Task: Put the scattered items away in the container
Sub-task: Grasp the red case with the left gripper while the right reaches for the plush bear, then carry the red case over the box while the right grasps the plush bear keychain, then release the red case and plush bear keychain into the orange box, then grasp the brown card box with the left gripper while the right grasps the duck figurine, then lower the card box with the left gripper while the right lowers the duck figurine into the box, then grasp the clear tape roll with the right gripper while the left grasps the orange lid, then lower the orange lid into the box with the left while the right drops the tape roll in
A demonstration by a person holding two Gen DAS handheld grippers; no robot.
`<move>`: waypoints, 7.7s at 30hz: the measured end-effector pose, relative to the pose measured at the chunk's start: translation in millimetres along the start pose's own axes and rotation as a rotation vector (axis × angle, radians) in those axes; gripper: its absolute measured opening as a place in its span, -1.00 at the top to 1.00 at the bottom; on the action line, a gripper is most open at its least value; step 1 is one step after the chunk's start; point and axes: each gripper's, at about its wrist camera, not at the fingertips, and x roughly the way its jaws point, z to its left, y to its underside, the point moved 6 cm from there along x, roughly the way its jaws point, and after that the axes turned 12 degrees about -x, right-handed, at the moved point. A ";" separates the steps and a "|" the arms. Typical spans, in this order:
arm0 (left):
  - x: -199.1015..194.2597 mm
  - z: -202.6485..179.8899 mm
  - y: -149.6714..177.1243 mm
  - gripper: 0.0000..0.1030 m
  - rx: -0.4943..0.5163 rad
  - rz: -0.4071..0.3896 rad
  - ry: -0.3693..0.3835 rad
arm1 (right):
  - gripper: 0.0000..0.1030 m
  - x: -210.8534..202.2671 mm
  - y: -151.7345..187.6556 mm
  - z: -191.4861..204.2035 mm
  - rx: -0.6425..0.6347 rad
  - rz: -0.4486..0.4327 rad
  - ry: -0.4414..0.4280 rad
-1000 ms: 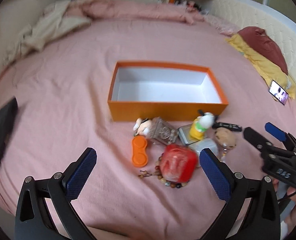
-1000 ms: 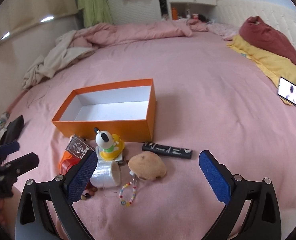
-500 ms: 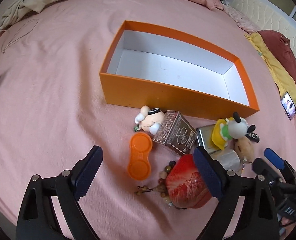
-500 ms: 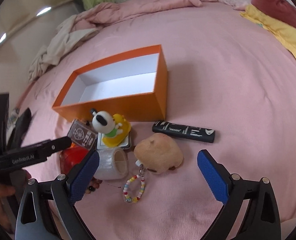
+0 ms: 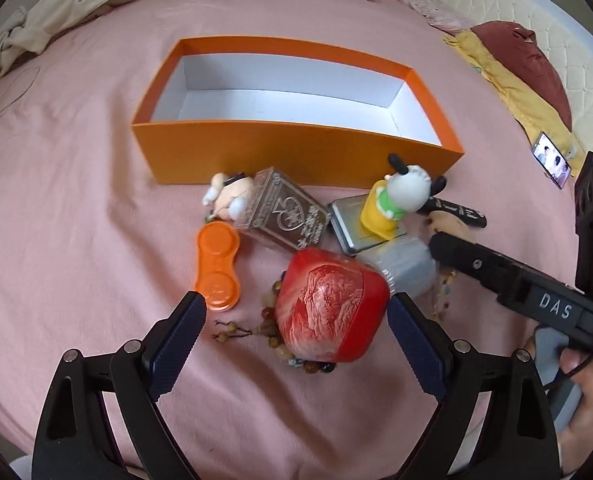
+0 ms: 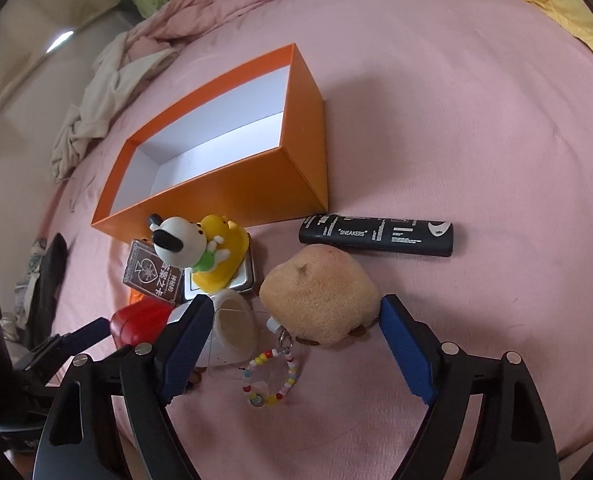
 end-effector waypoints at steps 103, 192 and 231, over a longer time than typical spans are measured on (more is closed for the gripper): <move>28.4 -25.2 -38.1 -0.08 -0.025 0.085 0.143 | -0.07 3.9 -43.1 46.8 -0.140 -0.067 -0.017; 33.1 32.6 -21.7 0.44 -0.132 0.130 -0.038 | 0.07 16.8 24.3 60.1 -0.110 -0.015 -0.037; 12.3 -4.2 -158.7 0.44 -0.155 -0.140 0.218 | 0.16 -8.7 -123.7 38.4 -0.040 -0.278 -0.173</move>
